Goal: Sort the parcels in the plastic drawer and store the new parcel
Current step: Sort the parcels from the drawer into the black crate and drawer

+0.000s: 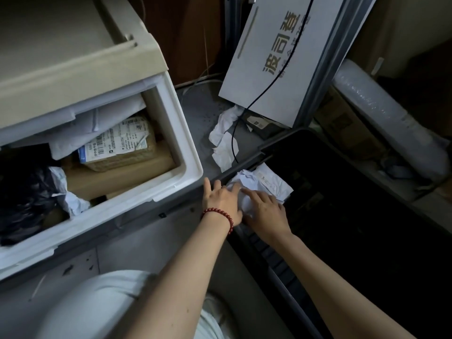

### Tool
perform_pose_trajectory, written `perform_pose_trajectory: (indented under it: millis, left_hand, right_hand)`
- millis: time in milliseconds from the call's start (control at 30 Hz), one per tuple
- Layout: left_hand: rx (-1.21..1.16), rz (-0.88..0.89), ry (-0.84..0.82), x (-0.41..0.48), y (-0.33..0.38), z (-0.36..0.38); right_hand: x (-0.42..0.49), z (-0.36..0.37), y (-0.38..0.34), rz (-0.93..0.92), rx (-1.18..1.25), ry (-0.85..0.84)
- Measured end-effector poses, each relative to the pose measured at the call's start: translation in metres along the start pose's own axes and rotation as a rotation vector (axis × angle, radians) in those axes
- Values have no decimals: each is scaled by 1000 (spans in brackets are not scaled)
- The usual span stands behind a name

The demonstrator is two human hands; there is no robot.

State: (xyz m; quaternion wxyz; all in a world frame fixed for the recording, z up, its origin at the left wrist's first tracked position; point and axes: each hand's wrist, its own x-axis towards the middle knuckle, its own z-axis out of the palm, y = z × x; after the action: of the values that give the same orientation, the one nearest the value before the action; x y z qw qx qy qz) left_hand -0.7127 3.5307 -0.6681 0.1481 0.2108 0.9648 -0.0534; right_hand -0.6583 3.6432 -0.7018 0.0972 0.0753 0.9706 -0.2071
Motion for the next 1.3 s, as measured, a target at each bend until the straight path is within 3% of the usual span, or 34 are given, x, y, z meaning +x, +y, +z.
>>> perform_pose_trajectory:
  millis: [100, 333, 567, 833, 1100, 1300]
  left_hand:
    - [-54, 1, -53, -1, -2, -4]
    - [-45, 40, 123, -28, -22, -19]
    - [-220, -158, 136, -77, -63, -49]
    - [-466, -340, 210, -150, -132, -83]
    - [-249, -618, 298, -241, -224, -87]
    - [-298, -701, 342, -270, -258, -75]
  right_hand:
    - [1, -9, 1, -30, -76, -41]
    - [-16, -27, 3, -22, -161, 29]
    - [-34, -49, -43, -122, -147, 112]
    - [-55, -66, -149, -324, -43, 151]
    - [-64, -78, -236, -426, -13, 66]
    - [-69, -68, -286, -502, 0, -9]
